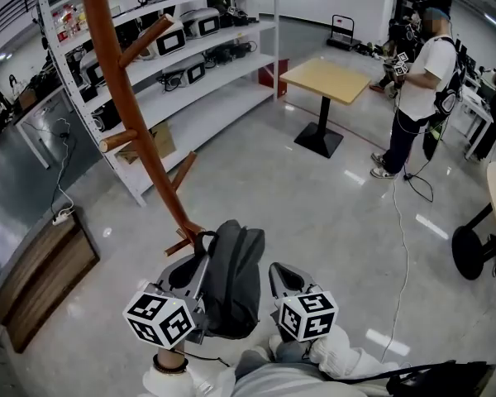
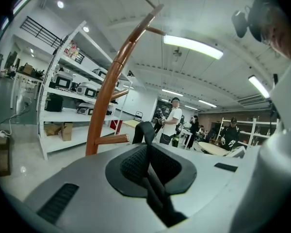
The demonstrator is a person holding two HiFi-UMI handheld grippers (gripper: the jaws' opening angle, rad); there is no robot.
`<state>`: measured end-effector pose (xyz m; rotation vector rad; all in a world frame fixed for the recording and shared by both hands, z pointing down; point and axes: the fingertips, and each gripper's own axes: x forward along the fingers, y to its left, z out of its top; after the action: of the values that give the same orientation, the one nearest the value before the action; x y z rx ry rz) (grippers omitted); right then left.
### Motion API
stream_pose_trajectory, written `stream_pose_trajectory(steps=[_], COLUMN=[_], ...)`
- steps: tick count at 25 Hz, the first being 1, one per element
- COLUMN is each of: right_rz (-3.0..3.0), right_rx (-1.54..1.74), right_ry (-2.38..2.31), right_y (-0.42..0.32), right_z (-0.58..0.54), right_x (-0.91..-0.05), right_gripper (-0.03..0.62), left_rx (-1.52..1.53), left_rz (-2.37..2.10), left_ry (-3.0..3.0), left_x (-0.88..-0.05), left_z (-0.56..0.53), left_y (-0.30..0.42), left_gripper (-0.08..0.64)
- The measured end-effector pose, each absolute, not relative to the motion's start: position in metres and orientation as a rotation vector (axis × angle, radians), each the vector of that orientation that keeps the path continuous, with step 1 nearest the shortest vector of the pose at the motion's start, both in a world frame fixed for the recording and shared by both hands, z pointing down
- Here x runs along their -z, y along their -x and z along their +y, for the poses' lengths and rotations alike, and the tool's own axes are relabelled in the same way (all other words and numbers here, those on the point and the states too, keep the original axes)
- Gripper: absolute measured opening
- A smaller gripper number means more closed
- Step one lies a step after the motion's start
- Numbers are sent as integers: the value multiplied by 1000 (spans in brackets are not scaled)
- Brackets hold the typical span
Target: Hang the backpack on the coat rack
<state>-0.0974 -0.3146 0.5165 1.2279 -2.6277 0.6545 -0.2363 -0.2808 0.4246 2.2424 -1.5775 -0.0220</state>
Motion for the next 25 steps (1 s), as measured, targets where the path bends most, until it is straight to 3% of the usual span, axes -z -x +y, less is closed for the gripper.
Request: stream_pose_trajectory(steps=[25], right_rz=[-2585], right_rx=[-678], right_ry=[-1246], right_y=[92], right_z=[-330], right_x=[-528], right_gripper=[12], left_rx=[47], left_rz=[-1641], left_ry=[-2096], left_x=[-456], left_z=[-310], left_y=[289], left_gripper=[18])
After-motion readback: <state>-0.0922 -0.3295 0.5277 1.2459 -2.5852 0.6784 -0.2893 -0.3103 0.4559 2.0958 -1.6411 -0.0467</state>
